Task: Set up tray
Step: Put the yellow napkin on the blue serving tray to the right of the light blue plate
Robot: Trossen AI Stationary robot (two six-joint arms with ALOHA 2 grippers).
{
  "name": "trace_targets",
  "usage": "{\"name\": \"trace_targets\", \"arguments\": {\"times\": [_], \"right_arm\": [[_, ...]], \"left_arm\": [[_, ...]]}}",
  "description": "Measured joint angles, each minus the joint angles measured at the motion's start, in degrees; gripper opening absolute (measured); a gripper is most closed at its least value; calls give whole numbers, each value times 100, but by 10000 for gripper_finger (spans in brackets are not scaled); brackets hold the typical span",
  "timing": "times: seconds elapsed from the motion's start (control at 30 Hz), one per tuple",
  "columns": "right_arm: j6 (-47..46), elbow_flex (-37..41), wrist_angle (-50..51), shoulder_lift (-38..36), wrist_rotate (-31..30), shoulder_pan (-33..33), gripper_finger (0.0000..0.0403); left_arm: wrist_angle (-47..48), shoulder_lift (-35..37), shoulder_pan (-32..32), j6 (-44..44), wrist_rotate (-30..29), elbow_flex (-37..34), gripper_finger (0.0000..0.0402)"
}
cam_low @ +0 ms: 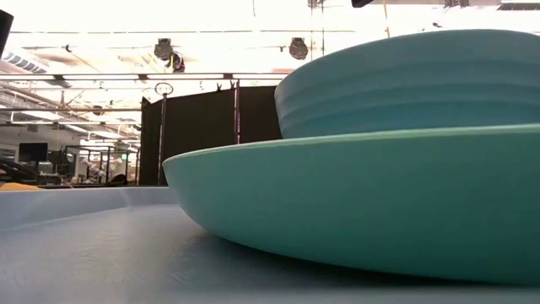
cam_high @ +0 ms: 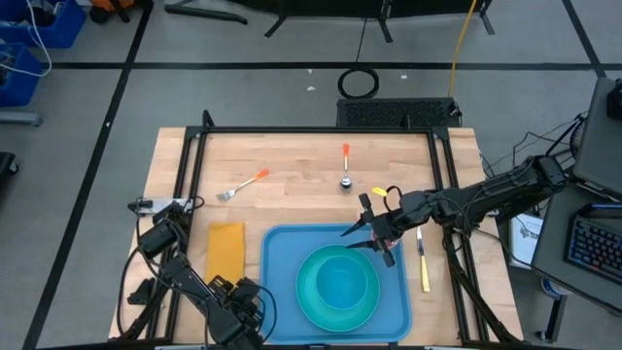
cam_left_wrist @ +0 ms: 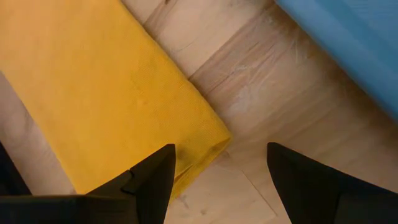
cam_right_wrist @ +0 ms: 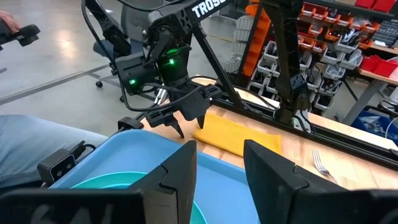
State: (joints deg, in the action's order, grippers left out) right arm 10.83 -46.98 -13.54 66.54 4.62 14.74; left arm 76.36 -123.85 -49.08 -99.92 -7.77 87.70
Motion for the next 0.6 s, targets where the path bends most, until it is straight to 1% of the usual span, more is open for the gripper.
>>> {"name": "trace_targets", "arguments": {"times": [0.23, 0.6], "right_arm": [[11, 0, 0, 0, 0, -2, 125], [11, 0, 0, 0, 0, -2, 125]], "left_arm": [[21, -9, 71, 117, 37, -2, 257], [66, -26, 165, 428, -137, -17, 257]]}}
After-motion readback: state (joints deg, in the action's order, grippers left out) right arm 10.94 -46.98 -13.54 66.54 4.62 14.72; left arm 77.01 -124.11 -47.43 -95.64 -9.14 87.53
